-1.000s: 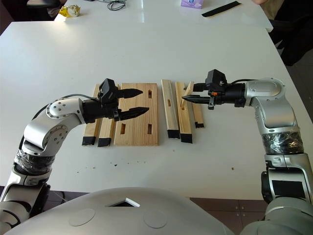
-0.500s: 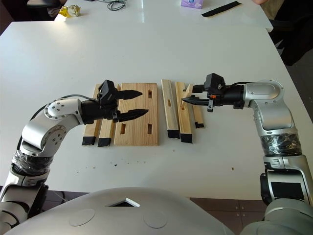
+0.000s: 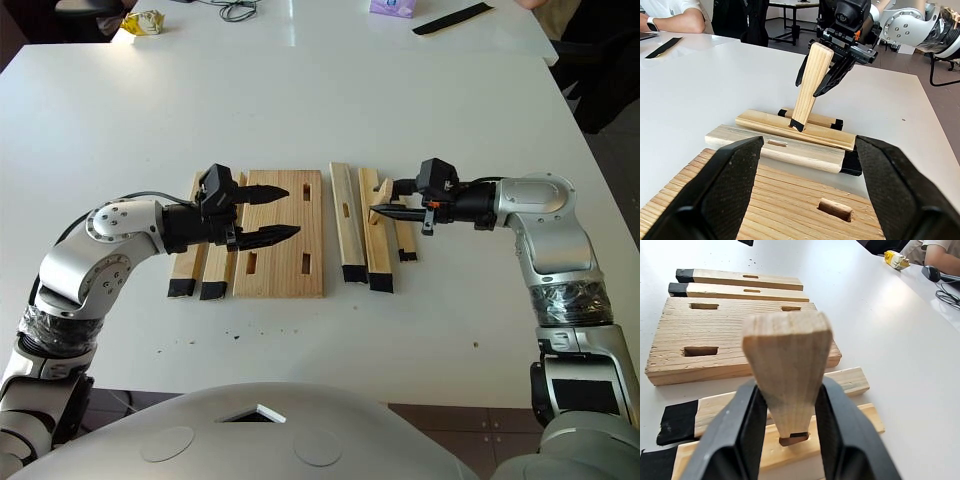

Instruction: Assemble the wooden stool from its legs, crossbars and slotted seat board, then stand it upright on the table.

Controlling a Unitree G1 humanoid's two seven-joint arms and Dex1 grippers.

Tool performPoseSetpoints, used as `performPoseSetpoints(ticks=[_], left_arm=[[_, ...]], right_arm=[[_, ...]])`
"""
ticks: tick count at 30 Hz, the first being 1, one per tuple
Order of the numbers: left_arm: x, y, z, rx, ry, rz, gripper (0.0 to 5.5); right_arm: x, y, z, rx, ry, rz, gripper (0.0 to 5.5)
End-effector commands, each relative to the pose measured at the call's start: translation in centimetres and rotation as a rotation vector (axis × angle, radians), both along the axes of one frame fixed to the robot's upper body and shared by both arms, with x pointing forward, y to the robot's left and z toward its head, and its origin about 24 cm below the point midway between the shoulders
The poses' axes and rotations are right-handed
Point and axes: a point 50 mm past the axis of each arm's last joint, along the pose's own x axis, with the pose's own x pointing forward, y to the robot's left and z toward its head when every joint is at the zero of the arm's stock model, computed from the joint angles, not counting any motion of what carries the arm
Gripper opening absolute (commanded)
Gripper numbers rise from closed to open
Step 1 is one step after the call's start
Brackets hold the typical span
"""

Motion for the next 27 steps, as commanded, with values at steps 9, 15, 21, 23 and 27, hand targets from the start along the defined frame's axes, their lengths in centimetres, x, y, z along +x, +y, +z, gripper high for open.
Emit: performPoseSetpoints(ticks=[9, 15, 21, 23, 27], left_arm=[[-0.4, 0.1, -0.1, -0.005, -0.008, 0.021, 3.41], [-0.6, 0.2, -0.3, 0.016, -0.008, 0.011, 3.41], [-0.5, 0.2, -0.3, 0.025, -0.012, 0.01, 3.41], [-0.4, 0.3, -0.3, 0.029, -0.012, 0.011, 3.41], [-0.2, 0.4, -0.2, 0.034, -0.016, 0.016, 3.41]], right_arm=[[0.0, -0.9, -0.2, -0.08, 0.004, 0.013, 1.31], [-0.5, -0.8, -0.9, -0.075, 0.021, 0.015, 1.31], [-0.7, -1.1, -1.5, -0.048, 0.061, -0.01, 1.31], [-0.7, -1.4, -1.9, -0.044, 0.077, -0.035, 1.31], [-1.1, -2.3, -3.2, -0.044, 0.138, -0.091, 1.31]])
